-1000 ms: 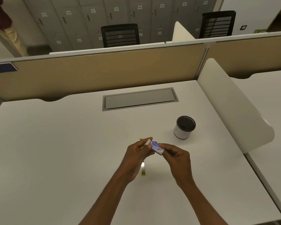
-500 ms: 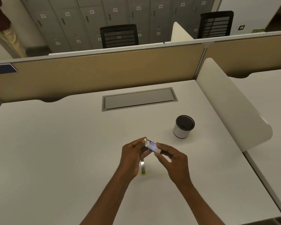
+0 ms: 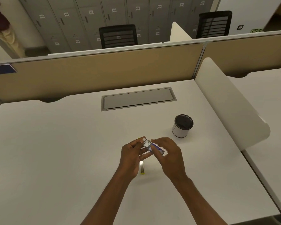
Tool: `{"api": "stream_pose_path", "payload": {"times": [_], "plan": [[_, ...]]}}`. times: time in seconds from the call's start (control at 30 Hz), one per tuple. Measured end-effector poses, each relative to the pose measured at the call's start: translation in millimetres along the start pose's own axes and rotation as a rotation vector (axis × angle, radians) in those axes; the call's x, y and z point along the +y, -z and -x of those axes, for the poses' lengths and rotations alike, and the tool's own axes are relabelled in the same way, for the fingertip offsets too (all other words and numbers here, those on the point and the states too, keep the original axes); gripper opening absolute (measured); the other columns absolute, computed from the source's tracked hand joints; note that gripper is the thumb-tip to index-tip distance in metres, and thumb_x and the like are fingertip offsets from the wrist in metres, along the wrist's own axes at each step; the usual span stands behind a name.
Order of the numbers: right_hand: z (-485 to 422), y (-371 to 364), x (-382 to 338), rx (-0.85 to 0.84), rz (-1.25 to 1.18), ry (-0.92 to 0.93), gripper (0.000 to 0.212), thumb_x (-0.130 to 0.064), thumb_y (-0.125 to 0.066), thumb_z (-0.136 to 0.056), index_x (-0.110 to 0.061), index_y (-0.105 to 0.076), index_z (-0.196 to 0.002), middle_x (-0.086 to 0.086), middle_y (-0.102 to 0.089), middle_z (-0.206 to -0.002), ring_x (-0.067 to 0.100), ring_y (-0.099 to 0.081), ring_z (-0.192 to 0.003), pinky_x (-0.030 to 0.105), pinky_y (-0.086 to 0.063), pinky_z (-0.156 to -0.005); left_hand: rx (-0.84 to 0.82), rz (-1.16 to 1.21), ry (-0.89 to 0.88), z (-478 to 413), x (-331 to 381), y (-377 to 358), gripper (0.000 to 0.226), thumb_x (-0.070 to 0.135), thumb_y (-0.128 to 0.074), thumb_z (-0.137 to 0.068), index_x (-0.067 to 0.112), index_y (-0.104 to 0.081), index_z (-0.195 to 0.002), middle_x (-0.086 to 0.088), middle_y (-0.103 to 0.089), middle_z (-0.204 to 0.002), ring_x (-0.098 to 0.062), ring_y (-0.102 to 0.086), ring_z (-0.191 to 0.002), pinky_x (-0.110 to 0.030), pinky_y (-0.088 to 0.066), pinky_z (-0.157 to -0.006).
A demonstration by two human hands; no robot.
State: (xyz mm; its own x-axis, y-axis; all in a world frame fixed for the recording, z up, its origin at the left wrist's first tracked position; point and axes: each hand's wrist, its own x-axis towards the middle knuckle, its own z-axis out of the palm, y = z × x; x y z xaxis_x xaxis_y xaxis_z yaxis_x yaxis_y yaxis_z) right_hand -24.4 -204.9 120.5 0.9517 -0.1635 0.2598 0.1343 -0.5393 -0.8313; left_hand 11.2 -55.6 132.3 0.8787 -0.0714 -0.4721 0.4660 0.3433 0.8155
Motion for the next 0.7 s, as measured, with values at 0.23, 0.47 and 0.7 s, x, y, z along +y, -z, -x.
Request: {"api": "stream_pose_path", "payload": {"times": [0.23,0.47,0.7], "plan": [[-33,6,-17,-0.369,0.231,-0.029,0.017,-0.027,-0.065,-0.094,-0.026,-0.076,-0.107,0.000,-0.068,-0.096,0.015,-0.063,-0.082,0.035,-0.055,-0.077,-0.082,-0.189,-0.089,8,0,0,0.026,0.011,-0.054,-0.107,0.009,-0.079,-0.112,-0.015,-0.081,-0.105,-0.031,-0.080,-0.096,-0.039,-0.066,-0.079],[-50,-4,-20,-0.550,0.521,-0.088,0.021,-0.025,-0.065,-0.092,-0.013,-0.077,-0.104,0.007,-0.070,-0.104,0.024,-0.067,-0.093,0.029,-0.046,-0.074,-0.057,-0.158,-0.031,6,-3,0,0.025,0.012,-0.055,-0.106,0.006,-0.078,-0.114,-0.017,-0.081,-0.107,-0.034,-0.080,-0.097,-0.042,-0.066,-0.083],[-43,8,-18,-0.409,0.279,-0.155,0.014,-0.032,-0.074,-0.086,-0.024,-0.069,-0.096,-0.006,-0.068,-0.099,0.014,-0.066,-0.086,0.032,-0.056,-0.076,-0.075,-0.146,-0.037,7,-1,0,0.024,0.014,-0.056,-0.106,0.006,-0.077,-0.115,-0.020,-0.081,-0.106,-0.034,-0.080,-0.096,-0.039,-0.066,-0.080]]}}
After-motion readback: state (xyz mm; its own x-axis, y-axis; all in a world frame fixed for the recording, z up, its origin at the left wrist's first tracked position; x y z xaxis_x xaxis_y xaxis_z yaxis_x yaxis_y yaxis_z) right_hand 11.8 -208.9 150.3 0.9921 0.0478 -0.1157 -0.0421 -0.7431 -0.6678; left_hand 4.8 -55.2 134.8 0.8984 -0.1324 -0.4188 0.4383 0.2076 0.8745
